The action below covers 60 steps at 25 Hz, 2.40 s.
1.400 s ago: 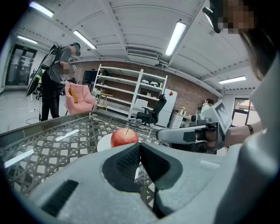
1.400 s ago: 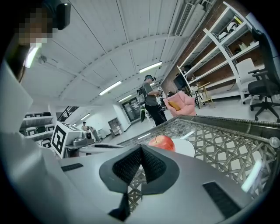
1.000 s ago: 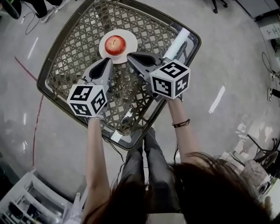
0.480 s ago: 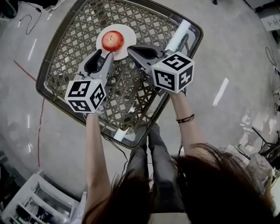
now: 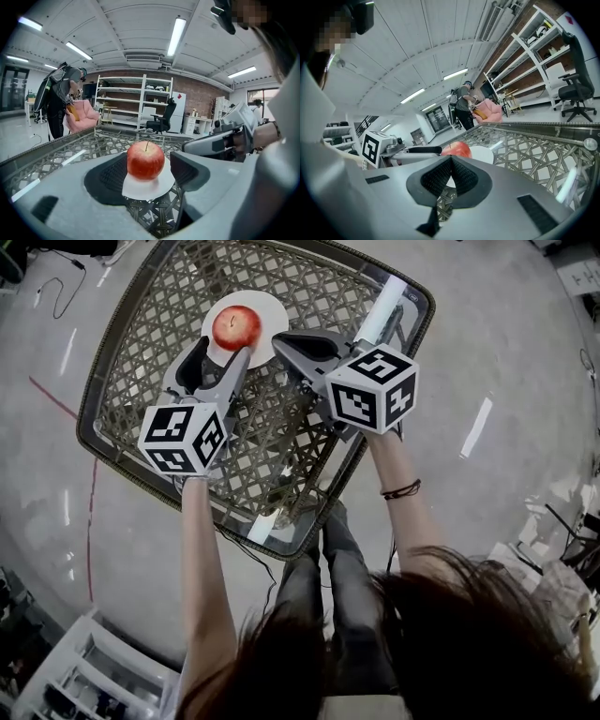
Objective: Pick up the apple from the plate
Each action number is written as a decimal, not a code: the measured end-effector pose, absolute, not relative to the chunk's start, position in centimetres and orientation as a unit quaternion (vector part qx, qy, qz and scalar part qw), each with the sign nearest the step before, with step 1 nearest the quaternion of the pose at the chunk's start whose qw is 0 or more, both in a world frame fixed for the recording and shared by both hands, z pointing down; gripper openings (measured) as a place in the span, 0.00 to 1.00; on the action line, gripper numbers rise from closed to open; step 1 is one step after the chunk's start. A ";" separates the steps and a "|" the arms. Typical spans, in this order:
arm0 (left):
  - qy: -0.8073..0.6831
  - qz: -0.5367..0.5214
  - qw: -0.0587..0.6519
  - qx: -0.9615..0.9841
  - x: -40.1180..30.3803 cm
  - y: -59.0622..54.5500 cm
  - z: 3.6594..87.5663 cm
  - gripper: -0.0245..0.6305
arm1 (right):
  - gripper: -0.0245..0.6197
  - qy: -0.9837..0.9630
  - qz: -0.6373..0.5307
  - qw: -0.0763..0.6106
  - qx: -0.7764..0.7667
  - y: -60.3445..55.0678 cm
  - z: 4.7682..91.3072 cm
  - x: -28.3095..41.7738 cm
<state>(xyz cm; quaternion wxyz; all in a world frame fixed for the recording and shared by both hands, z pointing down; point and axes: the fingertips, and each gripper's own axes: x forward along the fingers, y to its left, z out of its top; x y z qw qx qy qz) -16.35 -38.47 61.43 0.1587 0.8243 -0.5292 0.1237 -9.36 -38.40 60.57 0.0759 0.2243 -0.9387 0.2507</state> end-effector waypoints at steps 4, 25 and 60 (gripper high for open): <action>-0.525 0.131 0.153 0.827 -16.1 -39.2 61.8 0.52 | 0.05 -0.938 0.252 0.078 0.225 -38.7 60.8 -9.2; -0.495 0.163 0.123 0.844 -15.1 -41.9 63.4 0.64 | 0.05 -0.936 0.254 0.073 0.234 -39.8 60.9 -8.8; -0.514 0.115 0.161 0.834 -13.7 -37.2 55.2 0.62 | 0.05 -0.936 0.247 0.066 0.242 -37.7 52.6 -7.4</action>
